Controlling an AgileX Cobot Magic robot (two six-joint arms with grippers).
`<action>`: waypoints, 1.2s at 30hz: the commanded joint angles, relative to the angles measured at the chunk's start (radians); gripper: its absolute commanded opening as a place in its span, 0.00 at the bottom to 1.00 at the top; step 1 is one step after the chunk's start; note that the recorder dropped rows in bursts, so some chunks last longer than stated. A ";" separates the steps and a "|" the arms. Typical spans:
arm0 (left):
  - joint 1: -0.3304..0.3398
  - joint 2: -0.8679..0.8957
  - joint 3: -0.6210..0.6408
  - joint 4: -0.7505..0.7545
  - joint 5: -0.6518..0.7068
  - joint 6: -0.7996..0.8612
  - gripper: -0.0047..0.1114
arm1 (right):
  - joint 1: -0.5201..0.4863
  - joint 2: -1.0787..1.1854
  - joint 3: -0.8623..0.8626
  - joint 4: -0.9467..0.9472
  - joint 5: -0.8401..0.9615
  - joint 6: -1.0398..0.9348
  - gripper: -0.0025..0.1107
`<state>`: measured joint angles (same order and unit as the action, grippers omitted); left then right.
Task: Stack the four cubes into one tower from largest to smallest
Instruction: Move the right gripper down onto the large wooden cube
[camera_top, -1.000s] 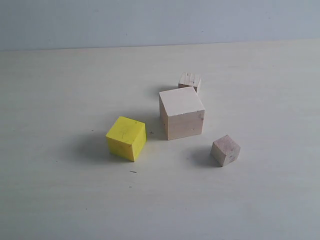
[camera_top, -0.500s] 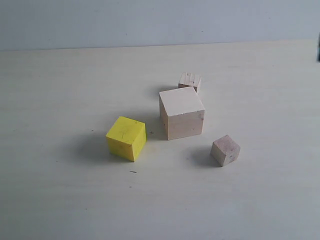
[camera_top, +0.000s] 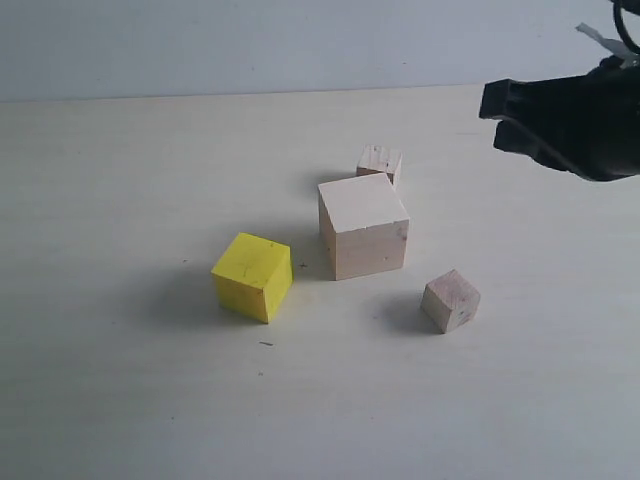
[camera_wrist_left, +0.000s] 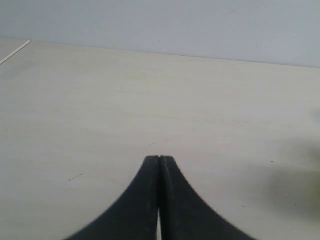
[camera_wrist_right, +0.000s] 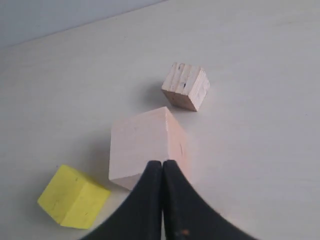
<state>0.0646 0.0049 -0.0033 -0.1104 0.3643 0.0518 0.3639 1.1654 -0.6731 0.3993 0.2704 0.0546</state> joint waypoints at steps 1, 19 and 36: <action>-0.005 -0.005 0.003 -0.003 -0.009 0.003 0.04 | 0.003 0.080 -0.014 -0.024 -0.063 -0.075 0.02; -0.005 -0.005 0.003 -0.003 -0.009 0.003 0.04 | 0.003 0.593 -0.293 -0.067 0.107 -0.205 0.02; -0.005 -0.005 0.003 -0.003 -0.009 0.003 0.04 | 0.066 0.769 -0.499 0.156 0.224 -0.320 0.02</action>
<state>0.0646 0.0049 -0.0033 -0.1104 0.3643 0.0518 0.4100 1.9251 -1.1391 0.5298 0.4872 -0.2478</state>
